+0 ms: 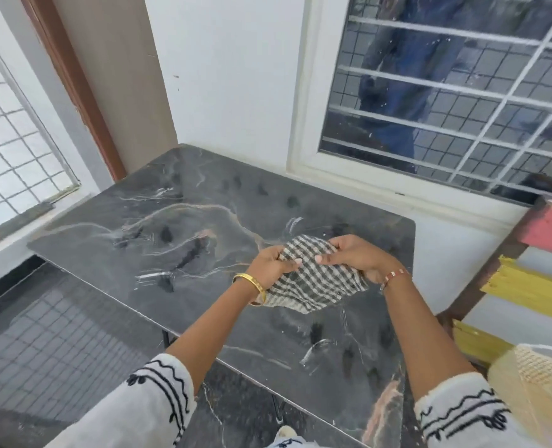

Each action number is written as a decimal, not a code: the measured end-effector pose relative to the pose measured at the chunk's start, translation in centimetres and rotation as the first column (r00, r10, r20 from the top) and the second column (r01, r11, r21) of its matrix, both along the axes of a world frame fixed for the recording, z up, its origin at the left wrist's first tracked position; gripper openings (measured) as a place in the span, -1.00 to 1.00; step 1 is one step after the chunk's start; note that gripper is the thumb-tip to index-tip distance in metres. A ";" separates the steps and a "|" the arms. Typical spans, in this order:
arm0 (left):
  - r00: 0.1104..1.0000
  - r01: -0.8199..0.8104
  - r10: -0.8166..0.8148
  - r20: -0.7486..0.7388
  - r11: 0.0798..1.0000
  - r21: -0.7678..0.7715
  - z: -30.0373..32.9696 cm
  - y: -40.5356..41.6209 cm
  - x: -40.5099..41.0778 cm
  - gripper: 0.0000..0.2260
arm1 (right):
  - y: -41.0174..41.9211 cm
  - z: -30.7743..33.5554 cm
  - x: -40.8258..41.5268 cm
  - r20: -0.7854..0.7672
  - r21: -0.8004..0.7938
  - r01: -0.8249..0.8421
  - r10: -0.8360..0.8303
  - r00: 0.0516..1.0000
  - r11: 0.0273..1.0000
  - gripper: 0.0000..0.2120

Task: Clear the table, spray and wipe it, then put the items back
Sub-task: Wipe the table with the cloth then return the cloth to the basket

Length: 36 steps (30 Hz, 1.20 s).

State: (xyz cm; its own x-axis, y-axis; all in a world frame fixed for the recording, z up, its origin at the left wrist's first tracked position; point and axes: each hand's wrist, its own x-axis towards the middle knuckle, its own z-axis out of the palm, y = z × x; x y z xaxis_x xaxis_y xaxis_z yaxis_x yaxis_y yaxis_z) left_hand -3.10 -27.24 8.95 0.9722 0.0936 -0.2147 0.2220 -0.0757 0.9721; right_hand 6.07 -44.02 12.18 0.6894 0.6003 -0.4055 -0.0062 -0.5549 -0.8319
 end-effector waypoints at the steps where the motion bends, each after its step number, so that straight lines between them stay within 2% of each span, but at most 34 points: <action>1: 1.000 -0.017 0.017 0.004 1.000 0.025 -0.2 0.0 0.6 -0.85 | 0.1 -0.1 0.7 -0.009 0.020 0.005 -0.005 1.000 1.000 -0.85; 4: 0.999 -0.048 0.048 0.001 0.989 0.139 -0.9 0.7 2.8 -0.91 | 1.0 -0.8 2.4 0.003 0.064 0.070 -0.070 0.998 0.996 -0.79; 8: 0.997 -0.015 0.035 -0.069 0.961 0.275 -1.6 1.4 6.1 -0.86 | 1.4 -2.1 4.3 0.011 0.104 0.166 -0.168 0.986 0.981 -0.87; 11: 0.991 -0.005 0.037 -0.125 0.968 0.251 -2.3 1.3 7.7 -0.89 | 1.2 -3.1 5.1 -0.032 0.119 0.208 -0.206 0.978 0.971 -0.97; 13: 0.985 0.006 0.028 -0.170 0.980 0.201 -2.7 1.2 8.2 -0.90 | 1.1 -3.4 5.4 -0.055 0.126 0.233 -0.227 0.972 0.964 -0.94; 15: 0.977 0.050 -0.011 -0.212 0.982 0.180 -3.2 1.0 9.0 -0.79 | 0.8 -3.9 5.9 -0.052 0.112 0.258 -0.254 0.966 0.960 -0.93; 17: 0.969 0.089 -0.042 -0.242 0.979 0.185 -3.6 0.5 9.8 -0.77 | 0.4 -4.9 6.4 -0.046 0.059 0.304 -0.301 0.952 0.951 -0.86; 19: 0.953 0.157 -0.109 -0.282 0.976 0.152 -4.4 -0.1 10.4 -0.85 | -0.3 -6.0 6.7 -0.059 -0.031 0.340 -0.342 0.938 0.940 -0.62; 20: 0.936 0.211 -0.160 -0.314 0.968 0.137 -5.0 -0.4 10.5 -0.87 | -0.9 -6.5 6.8 -0.069 -0.098 0.333 -0.340 0.938 0.938 -0.57; 22: 0.903 0.312 -0.254 -0.346 0.942 0.124 -5.7 -0.9 10.7 -0.82 | -1.8 -7.0 6.8 -0.090 -0.210 0.314 -0.339 0.937 0.926 -0.63; 24: 0.881 0.392 -0.320 -0.348 0.906 0.158 -6.3 -1.3 11.3 -0.84 | -2.4 -7.2 6.9 -0.023 -0.282 0.377 -0.400 0.916 0.882 -0.74; 25: 0.879 0.414 -0.341 -0.333 0.892 0.180 -6.3 -1.5 11.9 -0.88 | -2.6 -7.4 7.1 0.072 -0.313 0.448 -0.449 0.890 0.837 -0.76; 27: 0.881 0.424 -0.350 -0.317 0.883 0.203 -6.0 -1.8 13.1 -0.76 | -2.4 -8.3 7.3 0.277 -0.391 0.602 -0.535 0.798 0.696 -0.84; 29: 0.872 0.457 -0.373 -0.316 0.852 0.256 -6.0 -1.7 14.2 -0.69 | -1.4 -9.3 6.7 0.438 -0.524 0.675 -0.515 0.736 0.519 -0.56; 30: 0.870 0.476 -0.391 -0.300 0.826 0.302 -6.1 -1.5 14.5 -0.68 | -0.8 -10.1 6.1 0.498 -0.568 0.673 -0.453 0.739 0.473 -0.47; 31: 0.866 0.492 -0.411 -0.284 0.802 0.339 -6.3 -1.3 14.6 -0.68 | -0.1 -10.8 5.5 0.546 -0.584 0.666 -0.383 0.745 0.464 -0.43; 33: 0.860 0.508 -0.437 -0.261 0.778 0.370 -7.2 -0.8 14.6 -0.69 | 1.4 -12.6 4.3 0.570 -0.584 0.632 -0.298 0.766 0.509 -0.43; 36: 0.858 0.512 -0.466 -0.216 0.745 0.428 -8.8 0.2 15.1 -0.69 | 2.9 -15.7 2.9 0.497 -0.639 0.555 -0.265 0.826 0.532 -0.41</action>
